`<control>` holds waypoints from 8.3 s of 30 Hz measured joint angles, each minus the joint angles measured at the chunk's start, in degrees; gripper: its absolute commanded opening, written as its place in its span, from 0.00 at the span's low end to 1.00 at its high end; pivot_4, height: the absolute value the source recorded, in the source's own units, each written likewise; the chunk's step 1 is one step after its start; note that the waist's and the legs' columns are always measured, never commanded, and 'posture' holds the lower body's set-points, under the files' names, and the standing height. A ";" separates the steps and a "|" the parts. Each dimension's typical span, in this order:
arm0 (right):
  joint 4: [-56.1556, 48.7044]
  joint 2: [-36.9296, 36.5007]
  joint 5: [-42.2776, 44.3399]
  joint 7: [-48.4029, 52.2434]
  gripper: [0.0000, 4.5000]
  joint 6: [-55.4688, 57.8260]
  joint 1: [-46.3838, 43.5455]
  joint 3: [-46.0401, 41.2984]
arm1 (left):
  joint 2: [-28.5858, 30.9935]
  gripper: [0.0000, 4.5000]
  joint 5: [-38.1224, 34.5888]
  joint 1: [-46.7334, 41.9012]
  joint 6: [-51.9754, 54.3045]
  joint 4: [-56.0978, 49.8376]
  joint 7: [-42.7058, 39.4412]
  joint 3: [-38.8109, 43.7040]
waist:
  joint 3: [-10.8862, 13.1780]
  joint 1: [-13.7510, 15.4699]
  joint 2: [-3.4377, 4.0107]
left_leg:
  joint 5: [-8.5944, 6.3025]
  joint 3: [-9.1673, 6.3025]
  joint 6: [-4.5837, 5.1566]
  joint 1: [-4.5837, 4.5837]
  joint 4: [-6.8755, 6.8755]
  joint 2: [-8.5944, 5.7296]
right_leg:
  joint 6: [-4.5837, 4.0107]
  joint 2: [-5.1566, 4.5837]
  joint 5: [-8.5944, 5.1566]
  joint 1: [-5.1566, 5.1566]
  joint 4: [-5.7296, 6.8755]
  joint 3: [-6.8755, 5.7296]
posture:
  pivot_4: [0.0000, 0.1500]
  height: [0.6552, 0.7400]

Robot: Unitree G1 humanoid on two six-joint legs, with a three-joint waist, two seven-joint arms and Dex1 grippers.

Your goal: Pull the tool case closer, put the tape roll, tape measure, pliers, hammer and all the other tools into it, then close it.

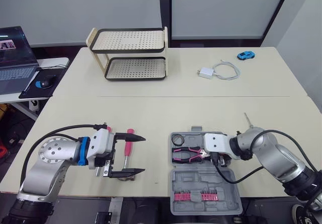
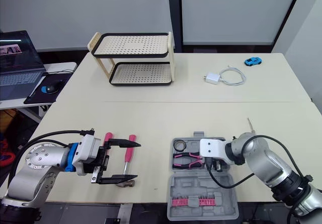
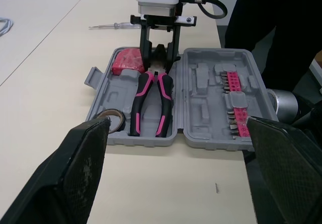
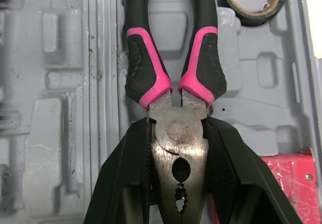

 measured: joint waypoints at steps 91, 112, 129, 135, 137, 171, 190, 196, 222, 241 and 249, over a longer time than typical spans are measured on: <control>-3.15 -5.46 32.49 3.05 0.69 -16.32 26.16 -39.14 | 7.25 1.00 -1.09 -3.01 3.77 14.49 -0.82 8.00 | -0.30 0.13 -0.31 | -0.05 -0.28 0.09 0.07 -0.02 -0.05 | -0.01 0.05 0.00 0.19 -0.07 -0.13 | 1.00 1.00; 37.24 -17.91 23.33 13.02 1.00 -34.10 31.44 -59.40 | 14.97 0.96 9.88 -2.57 -14.03 50.15 3.48 19.93 | -0.27 -0.05 -0.28 | -0.06 0.09 0.09 0.14 -0.10 0.04 | 0.00 0.02 0.00 0.10 0.07 -0.04 | 1.00 1.00; 3.73 -11.24 12.74 2.80 0.01 -22.20 33.16 -33.71 | 5.37 0.01 16.39 0.49 4.12 7.29 12.16 -5.11 | -0.30 0.17 -0.27 | -0.05 0.11 0.09 0.07 -0.03 0.01 | 0.00 0.00 0.00 0.10 0.06 0.02 | 1.00 1.00; 0.85 -9.82 9.19 -0.66 0.01 -18.28 30.19 -27.32 | -3.35 0.01 21.82 -3.09 8.15 3.14 16.85 -17.04 | -0.29 0.38 -0.31 | -0.04 0.09 0.08 0.07 0.00 0.02 | 0.00 0.02 0.00 0.14 0.08 -0.04 | 1.00 1.00; 0.13 -9.67 8.53 -0.98 0.01 -17.76 29.78 -26.31 | -4.73 0.01 22.86 -4.27 8.95 3.04 17.77 -19.36 | -0.29 0.38 -0.30 | -0.04 0.10 0.08 0.08 0.00 0.02 | 0.00 0.02 0.00 0.13 0.08 -0.02 | 1.00 1.00; 1.94 -8.08 3.27 -4.60 0.01 -17.85 28.45 -19.59 | -15.29 0.01 31.47 -8.45 9.24 9.31 24.00 -31.35 | -0.35 0.72 -0.30 | -0.03 0.06 0.06 0.13 0.08 -0.01 | 0.00 0.00 0.00 0.24 0.07 -0.05 | 1.00 1.00; 5.96 -3.82 1.00 -4.84 0.01 -17.13 23.97 -19.08 | -17.94 0.01 32.69 -10.41 10.30 12.31 24.27 -30.74 | -0.58 1.10 -0.39 | -0.05 0.03 0.10 0.97 -0.03 0.00 | 0.08 0.03 0.02 1.11 -0.08 -0.04 | 1.00 1.00; 8.80 -1.34 0.25 -5.81 0.01 -16.80 19.90 -18.31 | -18.70 0.01 32.76 -13.02 9.63 15.85 25.59 -29.45 | -0.58 1.07 -0.38 | -0.05 0.01 0.09 0.97 -0.02 -0.01 | 0.08 0.03 0.02 1.10 -0.08 -0.03 | 1.00 1.00; 16.09 1.70 -3.49 -8.26 0.01 -19.21 12.83 -17.05 | -23.07 0.01 35.26 -20.35 8.73 24.91 28.98 -28.07 | -0.57 1.43 -0.39 | -0.04 -0.04 0.07 0.95 -0.02 -0.07 | 0.08 0.01 0.02 1.09 -0.11 -0.03 | 1.00 1.00; 18.09 2.31 -3.90 -9.10 0.01 -20.48 11.39 -16.79 | -23.94 0.01 36.13 -21.39 8.80 26.28 29.40 -27.40 | -0.56 1.42 -0.39 | -0.04 -0.04 0.07 0.94 -0.03 -0.07 | 0.08 0.01 0.02 1.08 -0.12 -0.04 | 1.00 1.00; 18.83 2.42 -3.95 -9.40 0.01 -20.90 10.74 -16.46 | -23.92 0.01 36.29 -21.39 8.80 26.28 29.51 -27.34 | -0.56 1.40 -0.40 | -0.04 -0.04 0.07 0.94 -0.03 -0.06 | 0.08 0.01 0.02 1.07 -0.12 -0.04 | 1.00 1.00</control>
